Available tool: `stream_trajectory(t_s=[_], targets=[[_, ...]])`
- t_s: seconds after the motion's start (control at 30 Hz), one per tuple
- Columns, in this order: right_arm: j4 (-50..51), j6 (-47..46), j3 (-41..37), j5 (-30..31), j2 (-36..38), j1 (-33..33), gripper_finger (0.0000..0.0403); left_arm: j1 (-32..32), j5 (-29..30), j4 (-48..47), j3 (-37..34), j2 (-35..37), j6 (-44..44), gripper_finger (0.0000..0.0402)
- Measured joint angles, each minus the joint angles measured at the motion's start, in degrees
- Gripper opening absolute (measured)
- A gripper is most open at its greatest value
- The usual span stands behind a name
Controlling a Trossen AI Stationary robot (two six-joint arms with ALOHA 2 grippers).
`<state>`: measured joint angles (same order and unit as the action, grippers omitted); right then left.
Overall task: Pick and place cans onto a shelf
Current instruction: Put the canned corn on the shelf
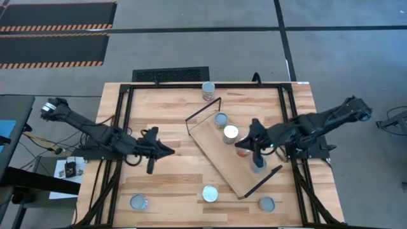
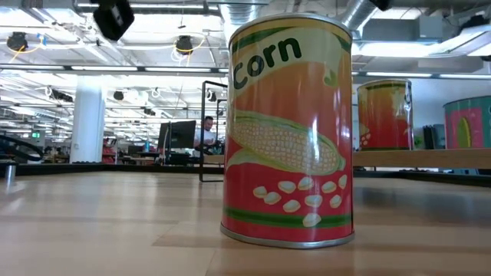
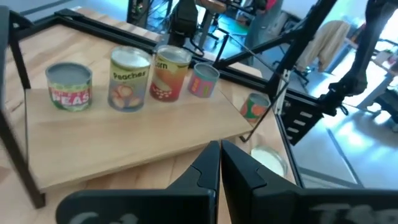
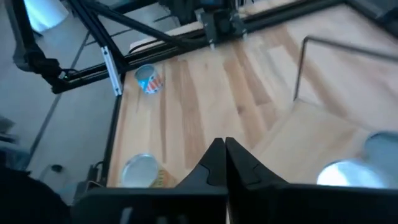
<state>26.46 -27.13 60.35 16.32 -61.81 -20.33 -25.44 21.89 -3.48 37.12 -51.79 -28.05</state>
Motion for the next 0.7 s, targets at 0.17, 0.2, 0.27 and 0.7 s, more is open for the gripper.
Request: stream_trajectory(t_s=[0.17, 0.2, 0.27, 0.7], targets=[[1.6, 5.0, 0.0, -3.5, 3.4, 2.0, 0.0007, -1.6, 1.5, -0.8, 7.2, -9.1, -0.6, 0.0000], [2.2, 6.0, 0.0, -4.0, 3.8, 2.5, 0.0009, -2.0, 1.1, -1.5, 9.2, -11.2, 0.0, 0.0000], [5.1, 8.1, 0.0, -5.1, 4.8, 3.4, 0.0012, -3.0, -0.1, -4.9, 13.7, -15.3, 2.0, 0.0000], [17.1, 14.7, 0.0, -13.7, 10.7, 8.5, 0.0010, -7.3, -10.0, -24.1, 46.3, -44.2, 6.6, 0.0009]])
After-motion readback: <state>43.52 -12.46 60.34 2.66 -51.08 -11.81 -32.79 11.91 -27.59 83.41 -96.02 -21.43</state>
